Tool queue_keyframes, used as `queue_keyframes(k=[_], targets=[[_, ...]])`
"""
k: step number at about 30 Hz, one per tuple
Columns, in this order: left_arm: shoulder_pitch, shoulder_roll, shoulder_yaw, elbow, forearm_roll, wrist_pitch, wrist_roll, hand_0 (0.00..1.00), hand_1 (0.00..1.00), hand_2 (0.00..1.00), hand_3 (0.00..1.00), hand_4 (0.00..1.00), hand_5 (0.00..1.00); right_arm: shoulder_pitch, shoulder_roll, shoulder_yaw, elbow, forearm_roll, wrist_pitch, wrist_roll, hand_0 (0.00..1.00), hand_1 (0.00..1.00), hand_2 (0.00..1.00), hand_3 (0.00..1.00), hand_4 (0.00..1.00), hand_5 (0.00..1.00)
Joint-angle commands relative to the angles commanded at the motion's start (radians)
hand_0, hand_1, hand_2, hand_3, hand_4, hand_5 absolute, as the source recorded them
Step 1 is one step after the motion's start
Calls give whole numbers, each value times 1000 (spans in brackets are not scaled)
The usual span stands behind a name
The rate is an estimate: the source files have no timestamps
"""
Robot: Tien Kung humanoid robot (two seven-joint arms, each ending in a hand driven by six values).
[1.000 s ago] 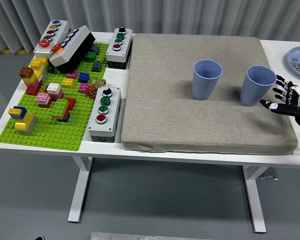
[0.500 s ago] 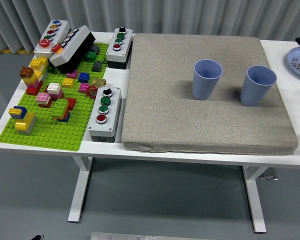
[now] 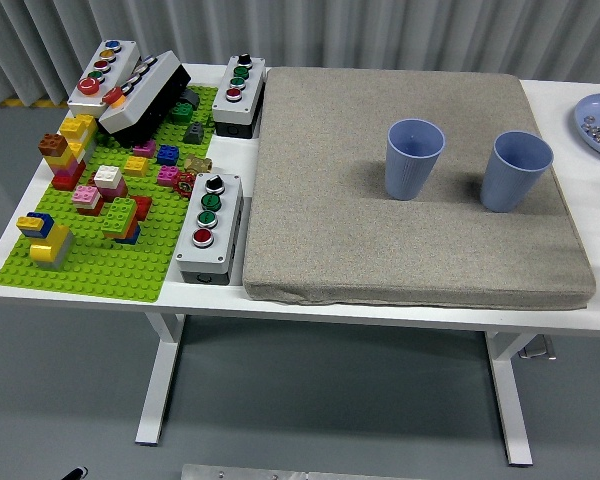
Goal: Pick cup pour cup place
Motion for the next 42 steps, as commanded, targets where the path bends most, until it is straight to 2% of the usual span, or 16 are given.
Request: queue_keyframes(k=[4, 7, 11, 23, 25, 29, 32, 34, 42], targets=[[-1, -1, 3, 0, 2, 0, -1, 814, 756, 815, 715, 527, 988, -1, 28, 31, 8, -35, -7, -3, 966, 842, 868, 859, 851, 998], [-5, -1, 1, 0, 10, -1, -3, 814, 756, 815, 715, 527, 988, 6, 88, 113, 6, -124, 37, -22, 966, 842, 868, 859, 851, 998], [-9, -5, -2, 0, 17, 0, -3, 813, 756, 815, 714, 527, 988, 31, 153, 197, 12, -264, 39, -30, 970, 842, 868, 862, 855, 998], [-4, -8, -5, 0, 20, -3, 0, 813, 756, 814, 716, 526, 988, 30, 160, 218, 2, -270, 34, -18, 974, 844, 869, 866, 852, 998], [-3, -7, -4, 0, 20, -4, 0, 813, 756, 814, 716, 526, 988, 27, 161, 218, -2, -257, 24, -1, 974, 844, 869, 866, 852, 998], [-2, -8, -2, 0, 20, -5, 2, 813, 756, 814, 718, 526, 988, 23, 167, 210, -24, -205, -38, 93, 962, 845, 866, 866, 851, 998], [-1, -8, -2, 0, 23, -5, 2, 813, 756, 814, 718, 526, 988, 22, 182, 208, -54, -133, -121, 229, 962, 845, 866, 866, 851, 998], [-1, -9, -2, 0, 23, -4, 2, 811, 756, 815, 716, 525, 990, 22, 191, 222, -57, -132, -136, 281, 938, 839, 854, 855, 845, 998], [-3, -10, -3, 0, 23, -4, 1, 812, 756, 815, 717, 526, 991, 19, 210, 277, -58, -150, -147, 295, 952, 843, 859, 854, 838, 998]])
